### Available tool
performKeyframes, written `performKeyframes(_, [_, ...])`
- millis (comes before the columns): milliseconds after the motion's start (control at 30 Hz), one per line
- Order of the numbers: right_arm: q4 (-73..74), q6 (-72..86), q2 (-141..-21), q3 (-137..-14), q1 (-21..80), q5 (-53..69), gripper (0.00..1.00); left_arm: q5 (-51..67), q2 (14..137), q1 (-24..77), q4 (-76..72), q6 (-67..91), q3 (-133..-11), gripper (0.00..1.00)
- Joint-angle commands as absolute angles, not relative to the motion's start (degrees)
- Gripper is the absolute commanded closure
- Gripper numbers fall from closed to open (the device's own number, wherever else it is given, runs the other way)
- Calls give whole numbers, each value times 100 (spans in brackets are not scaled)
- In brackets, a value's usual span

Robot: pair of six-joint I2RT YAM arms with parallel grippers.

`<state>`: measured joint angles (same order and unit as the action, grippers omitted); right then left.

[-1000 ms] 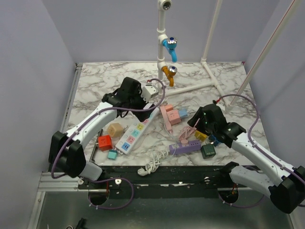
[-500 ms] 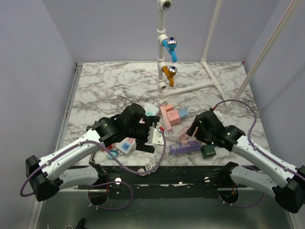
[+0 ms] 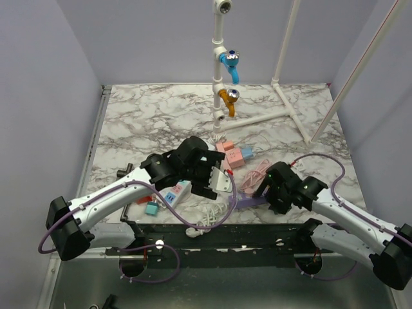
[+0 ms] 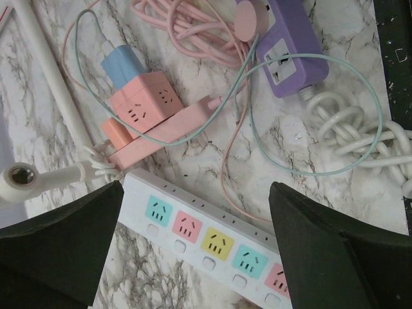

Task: Pull the plug off the socket
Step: Remove the plug from the socket.

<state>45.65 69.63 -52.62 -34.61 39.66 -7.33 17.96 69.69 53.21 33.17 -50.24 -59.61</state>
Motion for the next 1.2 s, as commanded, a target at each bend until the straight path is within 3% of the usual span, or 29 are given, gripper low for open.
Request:
performKeyframes(0, [4599, 8029, -5143, -3057, 3990, -771, 17, 1473, 6536, 5291, 3914, -5183, -6314, 1])
performKeyframes(267, [3415, 8905, -3936, -2146, 3988, -2017, 17, 1324, 6040, 5292, 4569, -5063, -6396, 2])
performKeyframes(633, [2797, 9098, -5265, -2290, 3997, -2123, 22, 1411, 6243, 5291, 4383, -5069, -6494, 1])
performKeyframes(800, [2592, 9270, -5339, -2093, 4000, -2122, 38, 1448, 6434, 5291, 4288, -5089, -6596, 2])
performKeyframes(967, [2685, 9020, -5027, -2274, 3997, -2579, 45, 1573, 6580, 5291, 4272, -5078, -6727, 1])
performKeyframes(1167, [2509, 8020, -4890, -2825, 3996, -2936, 85, 1680, 6742, 5291, 4131, -5199, -6802, 2])
